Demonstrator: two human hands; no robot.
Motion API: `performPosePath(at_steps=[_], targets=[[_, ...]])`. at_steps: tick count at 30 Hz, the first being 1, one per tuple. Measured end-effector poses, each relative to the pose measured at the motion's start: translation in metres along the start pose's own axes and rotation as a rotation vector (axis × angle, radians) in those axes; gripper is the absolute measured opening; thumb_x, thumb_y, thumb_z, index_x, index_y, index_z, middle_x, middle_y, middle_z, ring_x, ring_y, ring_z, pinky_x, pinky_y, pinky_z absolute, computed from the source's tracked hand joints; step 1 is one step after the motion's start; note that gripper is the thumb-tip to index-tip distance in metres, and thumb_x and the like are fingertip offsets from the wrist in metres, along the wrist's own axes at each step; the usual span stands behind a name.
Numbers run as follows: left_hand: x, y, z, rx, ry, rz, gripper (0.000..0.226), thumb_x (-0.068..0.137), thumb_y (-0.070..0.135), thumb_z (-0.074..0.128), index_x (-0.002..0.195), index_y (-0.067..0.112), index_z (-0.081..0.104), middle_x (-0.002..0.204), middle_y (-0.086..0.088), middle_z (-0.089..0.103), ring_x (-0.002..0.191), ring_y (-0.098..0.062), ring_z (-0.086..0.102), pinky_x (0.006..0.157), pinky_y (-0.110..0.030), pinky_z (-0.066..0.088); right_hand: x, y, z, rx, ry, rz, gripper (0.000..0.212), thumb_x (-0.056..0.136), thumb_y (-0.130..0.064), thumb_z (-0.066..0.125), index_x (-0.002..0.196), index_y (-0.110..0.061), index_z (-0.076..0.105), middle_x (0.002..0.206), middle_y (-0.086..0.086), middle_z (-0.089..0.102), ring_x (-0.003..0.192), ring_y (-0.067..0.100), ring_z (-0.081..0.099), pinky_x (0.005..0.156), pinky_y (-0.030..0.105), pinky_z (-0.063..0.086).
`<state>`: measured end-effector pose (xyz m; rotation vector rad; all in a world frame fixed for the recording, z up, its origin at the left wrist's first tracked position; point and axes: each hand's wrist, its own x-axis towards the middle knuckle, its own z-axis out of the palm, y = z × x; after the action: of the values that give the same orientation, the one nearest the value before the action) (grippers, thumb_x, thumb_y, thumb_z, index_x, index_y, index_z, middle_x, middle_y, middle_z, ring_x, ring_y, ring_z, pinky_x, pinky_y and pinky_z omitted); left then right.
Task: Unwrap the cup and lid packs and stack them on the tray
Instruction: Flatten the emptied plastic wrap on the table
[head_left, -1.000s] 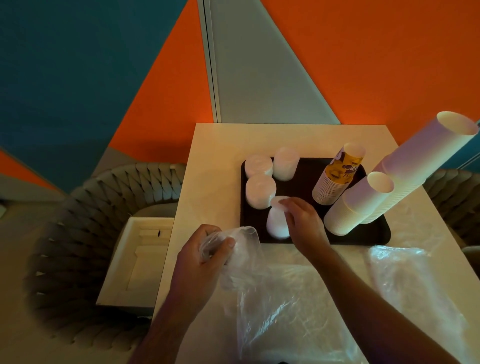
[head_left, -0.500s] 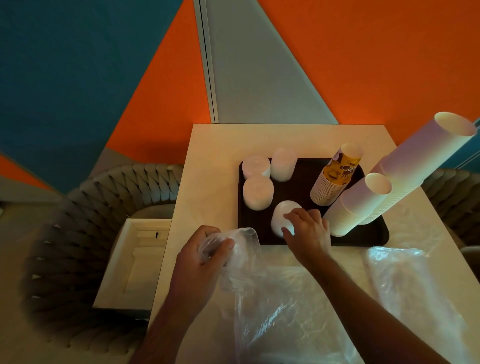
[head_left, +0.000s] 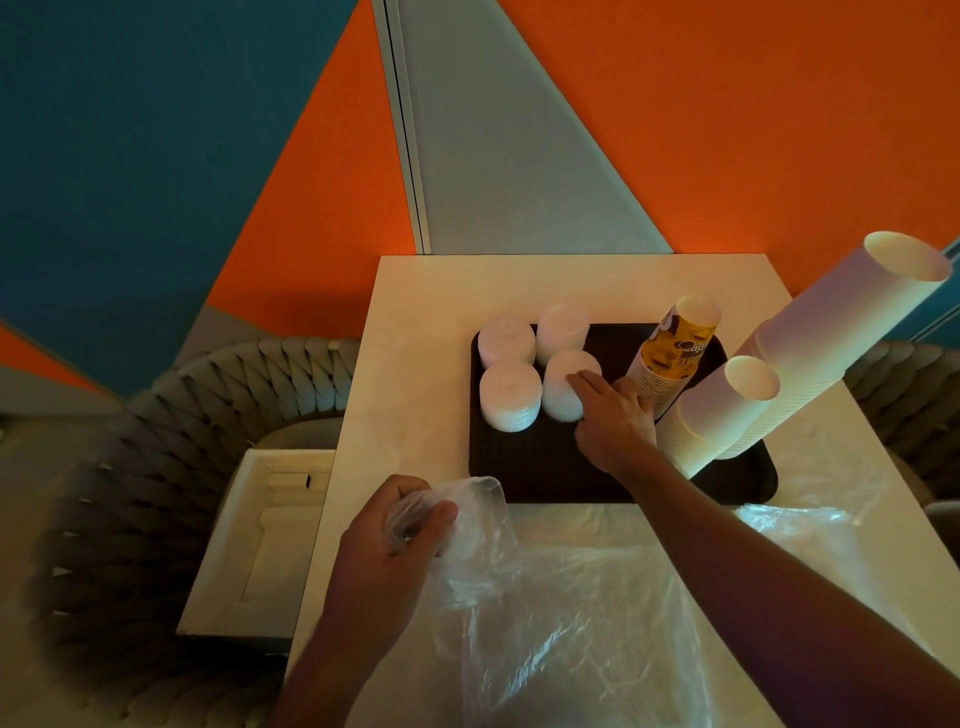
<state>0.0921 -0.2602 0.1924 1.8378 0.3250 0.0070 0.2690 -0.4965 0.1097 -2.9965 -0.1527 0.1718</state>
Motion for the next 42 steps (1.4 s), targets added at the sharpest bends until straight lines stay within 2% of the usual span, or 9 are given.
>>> performPosePath(at_steps=[10, 21, 24, 28, 30, 33, 38, 40, 42], targets=[[-0.002, 0.002, 0.004, 0.018, -0.016, 0.005, 0.007, 0.092, 0.017, 0.067, 0.087, 0.014, 0.063, 0.078, 0.003, 0.069, 0.072, -0.014, 0.068, 0.063, -0.02, 0.054, 0.013, 0.003, -0.006, -0.04, -0.082, -0.041, 0.082, 0.092, -0.014, 0.065, 0.159, -0.029, 0.021, 0.164, -0.005, 0.025, 0.137, 0.029, 0.031, 0.11, 0.049, 0.034], [0.0, 0.002, 0.004, 0.024, -0.01, 0.029, 0.008, 0.091, 0.023, 0.068, 0.086, 0.019, 0.063, 0.079, -0.003, 0.068, 0.074, -0.022, 0.067, 0.067, -0.035, 0.057, 0.006, -0.002, -0.009, 0.033, -0.017, -0.057, 0.083, 0.089, -0.017, 0.067, 0.158, -0.026, 0.023, 0.164, -0.002, 0.022, 0.138, 0.031, 0.031, 0.11, 0.052, 0.033], [0.002, 0.009, 0.005, -0.059, 0.044, 0.028, 0.007, 0.094, 0.023, 0.061, 0.1, 0.02, 0.059, 0.084, 0.002, 0.073, 0.075, -0.02, 0.071, 0.064, -0.027, 0.058, -0.004, -0.007, -0.009, 0.27, 0.053, -0.099, 0.066, 0.091, -0.014, 0.065, 0.15, -0.027, 0.04, 0.155, -0.001, 0.04, 0.135, 0.028, 0.039, 0.109, 0.051, 0.036], [0.005, 0.018, 0.001, -0.199, 0.065, 0.034, 0.022, 0.103, 0.012, 0.048, 0.116, 0.028, 0.054, 0.094, -0.001, 0.073, 0.072, -0.024, 0.073, 0.063, -0.029, 0.06, -0.031, -0.024, -0.012, 0.884, -0.124, -0.008, 0.028, 0.098, -0.014, 0.064, 0.124, -0.026, 0.064, 0.117, -0.003, 0.071, 0.103, 0.014, 0.068, 0.095, 0.036, 0.057], [0.007, 0.024, -0.001, -0.288, 0.038, 0.013, 0.029, 0.105, 0.006, 0.043, 0.103, 0.026, 0.063, 0.096, -0.002, 0.073, 0.072, -0.021, 0.071, 0.062, -0.028, 0.058, -0.048, -0.032, -0.014, 1.165, -0.239, 0.1, 0.018, 0.099, -0.018, 0.063, 0.116, -0.022, 0.069, 0.108, 0.005, 0.074, 0.104, 0.03, 0.069, 0.093, 0.041, 0.056], [0.009, 0.031, -0.003, -0.562, -0.008, -0.098, 0.04, 0.103, -0.004, 0.037, 0.084, 0.014, 0.066, 0.093, 0.0, 0.073, 0.071, -0.015, 0.069, 0.063, -0.028, 0.058, -0.077, -0.036, -0.012, 1.574, -0.443, 0.181, 0.03, 0.1, -0.029, 0.057, 0.125, -0.015, 0.067, 0.12, 0.016, 0.07, 0.113, 0.04, 0.065, 0.097, 0.051, 0.051], [0.012, 0.033, -0.006, -0.909, -0.047, -0.225, 0.028, 0.097, -0.009, 0.04, 0.084, 0.006, 0.06, 0.096, -0.004, 0.074, 0.088, -0.018, 0.074, 0.071, -0.031, 0.061, -0.108, -0.051, -0.004, 1.901, -0.822, 0.205, 0.062, 0.093, -0.056, 0.052, 0.14, -0.016, 0.057, 0.126, 0.018, 0.066, 0.11, 0.037, 0.065, 0.096, 0.047, 0.047], [0.012, 0.032, -0.007, -0.944, -0.057, -0.242, 0.027, 0.096, -0.007, 0.042, 0.085, 0.008, 0.06, 0.096, -0.004, 0.074, 0.088, -0.018, 0.073, 0.073, -0.032, 0.06, -0.116, -0.063, -0.005, 1.952, -0.879, 0.14, 0.067, 0.09, -0.056, 0.061, 0.144, -0.016, 0.054, 0.133, 0.023, 0.061, 0.118, 0.043, 0.061, 0.099, 0.048, 0.047], [0.011, 0.03, -0.007, -0.922, -0.075, -0.234, 0.027, 0.096, -0.008, 0.043, 0.085, 0.009, 0.06, 0.096, -0.002, 0.073, 0.09, -0.018, 0.073, 0.074, -0.032, 0.06, -0.121, -0.076, -0.01, 1.996, -0.799, 0.104, 0.07, 0.081, -0.043, 0.079, 0.14, -0.012, 0.057, 0.128, 0.022, 0.063, 0.111, 0.037, 0.066, 0.094, 0.044, 0.053]])
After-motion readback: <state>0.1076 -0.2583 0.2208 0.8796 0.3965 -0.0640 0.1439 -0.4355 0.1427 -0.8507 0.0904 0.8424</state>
